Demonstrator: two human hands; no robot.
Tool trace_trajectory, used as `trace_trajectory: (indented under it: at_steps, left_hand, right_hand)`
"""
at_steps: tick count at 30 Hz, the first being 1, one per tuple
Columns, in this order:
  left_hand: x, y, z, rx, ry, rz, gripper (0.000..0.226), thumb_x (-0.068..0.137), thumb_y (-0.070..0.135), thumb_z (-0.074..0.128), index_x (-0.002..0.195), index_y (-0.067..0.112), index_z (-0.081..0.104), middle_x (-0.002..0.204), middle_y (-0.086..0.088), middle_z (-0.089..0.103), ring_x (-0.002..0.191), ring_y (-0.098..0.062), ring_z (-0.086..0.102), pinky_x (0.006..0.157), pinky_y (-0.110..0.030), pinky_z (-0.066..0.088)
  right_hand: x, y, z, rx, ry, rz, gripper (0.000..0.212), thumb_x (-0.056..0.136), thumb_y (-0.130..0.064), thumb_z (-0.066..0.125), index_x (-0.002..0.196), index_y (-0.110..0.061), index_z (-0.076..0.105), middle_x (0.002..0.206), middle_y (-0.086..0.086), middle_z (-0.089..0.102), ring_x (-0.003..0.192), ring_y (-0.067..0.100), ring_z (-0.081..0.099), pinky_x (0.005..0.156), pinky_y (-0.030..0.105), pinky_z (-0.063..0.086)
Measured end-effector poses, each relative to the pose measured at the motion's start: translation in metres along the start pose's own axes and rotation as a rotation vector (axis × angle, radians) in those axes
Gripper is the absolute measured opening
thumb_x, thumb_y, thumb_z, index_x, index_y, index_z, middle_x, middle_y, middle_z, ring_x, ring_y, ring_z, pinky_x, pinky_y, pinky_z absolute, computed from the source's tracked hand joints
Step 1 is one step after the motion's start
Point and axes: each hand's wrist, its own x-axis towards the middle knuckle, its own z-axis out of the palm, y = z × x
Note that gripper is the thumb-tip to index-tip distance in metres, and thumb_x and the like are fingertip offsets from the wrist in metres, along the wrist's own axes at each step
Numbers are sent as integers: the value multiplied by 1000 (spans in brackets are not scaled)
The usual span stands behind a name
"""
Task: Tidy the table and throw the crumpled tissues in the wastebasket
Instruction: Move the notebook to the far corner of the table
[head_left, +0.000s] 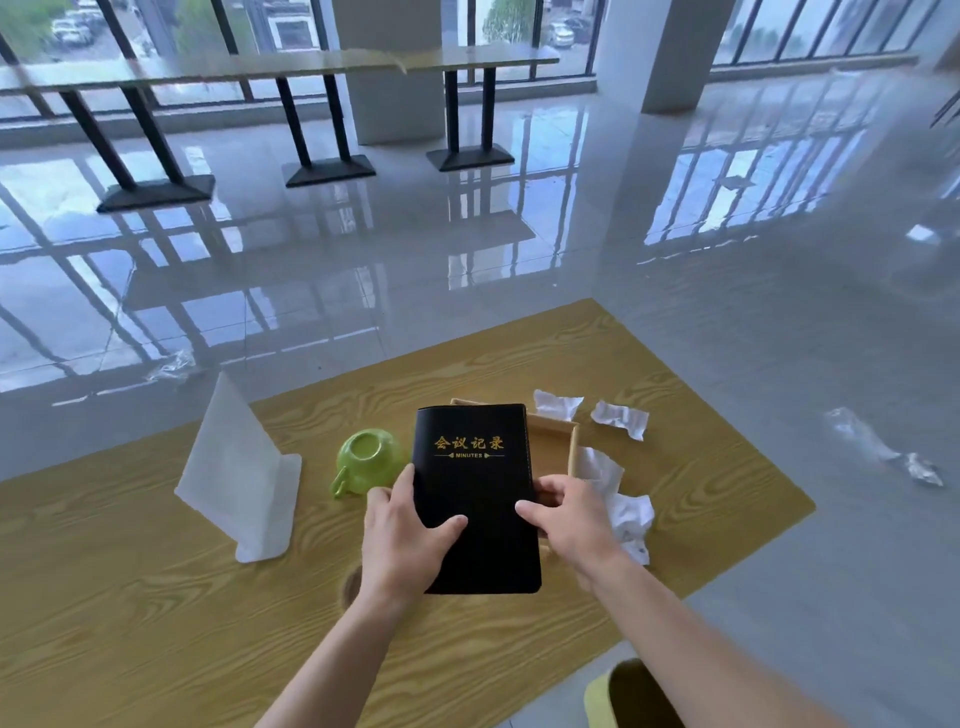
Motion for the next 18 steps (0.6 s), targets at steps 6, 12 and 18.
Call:
trace_trajectory:
  at_steps: [6, 12, 18]
  left_hand:
    - [43, 28, 19, 16, -142, 118, 70, 72, 40, 80, 133, 37, 45, 98, 5, 41, 96, -18, 50, 86, -27, 43]
    - [78, 73, 53, 30, -247, 206, 72, 75, 34, 79, 137, 35, 42, 105, 0, 43, 106, -21, 49, 95, -33, 45]
    - [122, 120, 107, -3, -313, 225, 66, 75, 29, 79, 132, 33, 46, 103, 0, 43, 103, -23, 52, 94, -39, 51]
  right_hand:
    - [15, -11, -22, 34, 158, 56, 14, 87, -13, 73, 96, -22, 70, 97, -2, 75, 93, 13, 71, 89, 38, 59]
    - [38, -16, -66, 70, 256, 77, 12, 88, -6, 69, 93, -17, 73, 93, 1, 76, 91, 17, 73, 83, 33, 60]
    - [92, -15, -123, 5, 316, 95, 13, 86, -8, 70, 92, -19, 73, 89, -2, 76, 83, 10, 73, 81, 35, 62]
